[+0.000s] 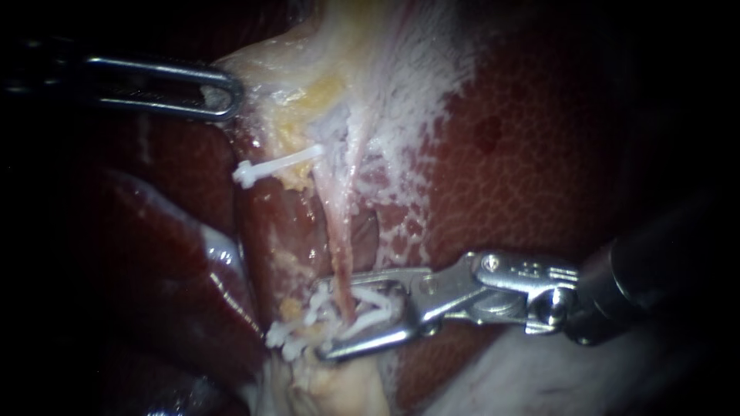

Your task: Clipping first clip right tube

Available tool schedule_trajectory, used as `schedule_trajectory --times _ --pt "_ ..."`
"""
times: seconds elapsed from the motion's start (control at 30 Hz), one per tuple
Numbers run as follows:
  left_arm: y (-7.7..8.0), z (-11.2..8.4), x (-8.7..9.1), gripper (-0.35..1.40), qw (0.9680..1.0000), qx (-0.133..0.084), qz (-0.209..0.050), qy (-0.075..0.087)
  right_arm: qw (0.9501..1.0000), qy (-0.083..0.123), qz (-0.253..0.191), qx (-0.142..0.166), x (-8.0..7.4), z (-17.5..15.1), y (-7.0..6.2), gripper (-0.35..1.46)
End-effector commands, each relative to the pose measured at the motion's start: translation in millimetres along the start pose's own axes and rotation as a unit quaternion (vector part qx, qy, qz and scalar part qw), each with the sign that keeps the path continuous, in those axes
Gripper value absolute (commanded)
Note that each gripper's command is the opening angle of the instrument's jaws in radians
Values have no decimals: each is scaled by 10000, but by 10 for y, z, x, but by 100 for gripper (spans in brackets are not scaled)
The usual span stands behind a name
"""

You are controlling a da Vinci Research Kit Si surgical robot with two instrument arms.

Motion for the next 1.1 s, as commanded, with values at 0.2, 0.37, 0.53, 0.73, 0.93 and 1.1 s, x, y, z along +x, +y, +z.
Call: schedule_trajectory --times 0.2,0.37,0.53,0.73,0.93,1.1 --pt "0 1 1 -35 10000 -3 3 -2 9998 -6 185 -1 -5 -3 4 41" --pt "0 1 1 -35 10000 -5 4 -3 9996 -13 285 2 -11 -3 4 39" --pt "0 2 2 -35 10000 -5 5 -3 9995 -18 305 3 -14 -4 4 38" --pt "1 2 2 -35 10000 -6 7 -4 9993 -16 364 2 -14 -4 5 37" --pt "1 2 3 -35 10000 -6 8 -4 9988 -9 490 -2 -12 -4 5 27" --pt "1 2 3 -35 10000 -7 10 -5 9969 1 781 -22 -14 -7 9 -11"
